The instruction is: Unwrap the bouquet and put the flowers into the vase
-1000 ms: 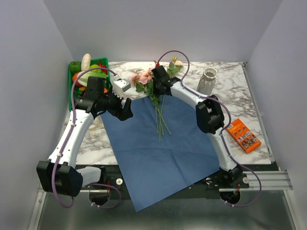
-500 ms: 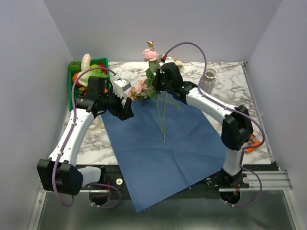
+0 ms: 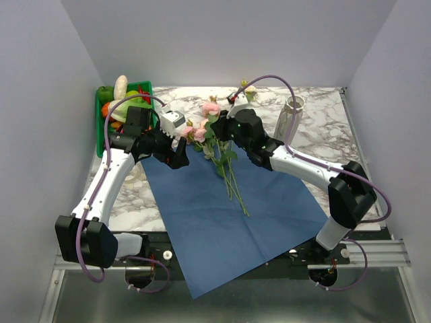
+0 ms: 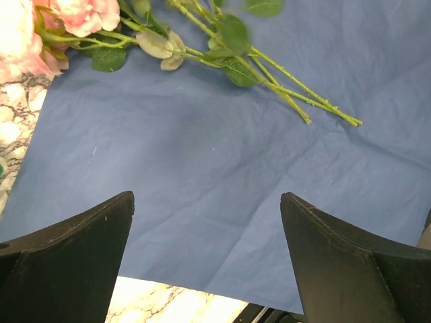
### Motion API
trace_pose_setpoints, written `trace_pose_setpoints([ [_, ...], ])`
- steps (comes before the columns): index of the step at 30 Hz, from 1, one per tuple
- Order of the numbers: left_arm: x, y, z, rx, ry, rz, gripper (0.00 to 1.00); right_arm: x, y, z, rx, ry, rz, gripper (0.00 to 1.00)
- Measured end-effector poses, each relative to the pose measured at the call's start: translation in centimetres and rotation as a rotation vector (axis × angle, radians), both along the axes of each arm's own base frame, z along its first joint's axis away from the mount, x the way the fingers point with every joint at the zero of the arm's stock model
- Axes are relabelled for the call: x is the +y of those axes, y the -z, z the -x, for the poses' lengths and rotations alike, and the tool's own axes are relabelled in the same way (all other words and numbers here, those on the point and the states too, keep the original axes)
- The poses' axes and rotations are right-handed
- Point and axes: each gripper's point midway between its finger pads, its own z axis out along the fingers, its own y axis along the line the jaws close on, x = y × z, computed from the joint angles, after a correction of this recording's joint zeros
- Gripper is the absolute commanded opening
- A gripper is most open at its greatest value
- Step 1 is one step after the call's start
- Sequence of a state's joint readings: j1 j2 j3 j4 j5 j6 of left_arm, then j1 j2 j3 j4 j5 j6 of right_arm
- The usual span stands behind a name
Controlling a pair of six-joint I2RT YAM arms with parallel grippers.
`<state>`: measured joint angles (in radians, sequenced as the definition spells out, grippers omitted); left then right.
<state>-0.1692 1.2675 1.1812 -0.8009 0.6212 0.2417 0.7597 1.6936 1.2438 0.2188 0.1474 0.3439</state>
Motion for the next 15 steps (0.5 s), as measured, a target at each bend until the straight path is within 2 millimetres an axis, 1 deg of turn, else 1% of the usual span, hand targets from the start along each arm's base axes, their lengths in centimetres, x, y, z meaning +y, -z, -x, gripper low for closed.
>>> trace_pose_setpoints([
  [3, 0.0, 0.5, -0.1, 0.016, 0.0, -0.003, 0.99, 0.4, -1.7, 0.7, -0.057, -0.009, -0.012, 0.23],
  [5, 0.0, 0.6, -0.1, 0.018, 0.002, -0.005, 0.99, 0.5, -2.6, 0.9, -0.083, -0.003, -0.019, 0.26],
  [6, 0.0, 0.6, -0.1, 0.015, 0.005, -0.008, 0.99, 0.5, -2.8, 0.9, -0.084, 0.01, -0.011, 0.3],
  [7, 0.0, 0.6, -0.1, 0.013, 0.008, -0.009, 0.99, 0.3, -2.7, 0.6, -0.076, 0.027, 0.003, 0.36],
  [10, 0.1, 0.7, 0.0, 0.01, 0.015, -0.016, 0.99, 0.3, -2.1, -1.3, -0.03, 0.096, 0.07, 0.4],
  [12, 0.1, 0.7, 0.0, 0.007, 0.019, -0.02, 0.99, 0.6, -0.5, -2.4, 0.016, 0.123, 0.116, 0.41],
  [13, 0.2, 0.8, 0.0, 0.006, 0.02, -0.022, 0.99, 0.5, 1.0, -2.6, 0.049, 0.132, 0.15, 0.41],
  [15, 0.2, 0.9, 0.0, 0.004, 0.024, -0.027, 0.99, 0.0, 4.9, -2.4, 0.133, 0.137, 0.229, 0.41],
])
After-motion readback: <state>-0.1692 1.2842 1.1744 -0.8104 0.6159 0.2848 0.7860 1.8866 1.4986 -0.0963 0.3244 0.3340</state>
